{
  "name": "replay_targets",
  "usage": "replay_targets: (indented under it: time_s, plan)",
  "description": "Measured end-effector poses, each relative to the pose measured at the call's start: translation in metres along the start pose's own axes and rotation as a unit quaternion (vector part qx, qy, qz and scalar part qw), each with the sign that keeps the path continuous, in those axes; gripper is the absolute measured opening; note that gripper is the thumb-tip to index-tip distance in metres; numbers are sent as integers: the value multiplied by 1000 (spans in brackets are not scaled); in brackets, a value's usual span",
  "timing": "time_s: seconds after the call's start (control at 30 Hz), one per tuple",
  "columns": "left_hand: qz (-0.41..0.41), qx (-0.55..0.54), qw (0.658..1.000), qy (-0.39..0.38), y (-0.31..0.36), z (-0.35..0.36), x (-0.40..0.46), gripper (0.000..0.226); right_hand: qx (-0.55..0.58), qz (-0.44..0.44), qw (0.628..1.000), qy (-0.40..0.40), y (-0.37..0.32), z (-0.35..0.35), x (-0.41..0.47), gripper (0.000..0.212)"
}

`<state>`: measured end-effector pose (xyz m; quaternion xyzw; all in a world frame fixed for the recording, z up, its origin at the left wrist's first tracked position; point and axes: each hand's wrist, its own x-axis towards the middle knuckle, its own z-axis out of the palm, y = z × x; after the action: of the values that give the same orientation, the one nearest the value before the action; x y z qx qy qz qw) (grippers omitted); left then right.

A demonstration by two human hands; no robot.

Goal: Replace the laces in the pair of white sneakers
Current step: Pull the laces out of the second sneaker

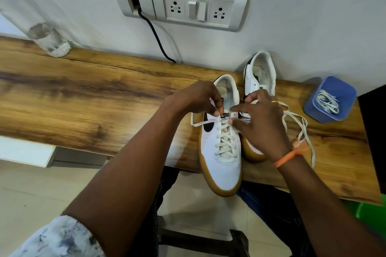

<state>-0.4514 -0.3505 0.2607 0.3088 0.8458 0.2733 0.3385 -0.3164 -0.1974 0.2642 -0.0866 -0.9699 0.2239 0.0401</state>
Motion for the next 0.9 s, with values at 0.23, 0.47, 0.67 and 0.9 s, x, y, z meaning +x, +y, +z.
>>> replay_targets:
  time_s: [0.23, 0.47, 0.67, 0.9]
  plan:
    - [5, 13, 1000, 3, 1, 0, -1, 14, -60, -7, 998, -4, -9, 5, -1, 8]
    - [5, 19, 1000, 3, 3, 1, -1, 14, 22, 120, 992, -11, 51, -35, -10, 16]
    - [-1, 12, 1000, 3, 1, 0, -1, 13, 18, 19, 1000, -11, 6, 1, -1, 21]
    - [10, 20, 1000, 2, 2, 0, -1, 13, -68, 21, 997, 29, -1, 4, 0, 8]
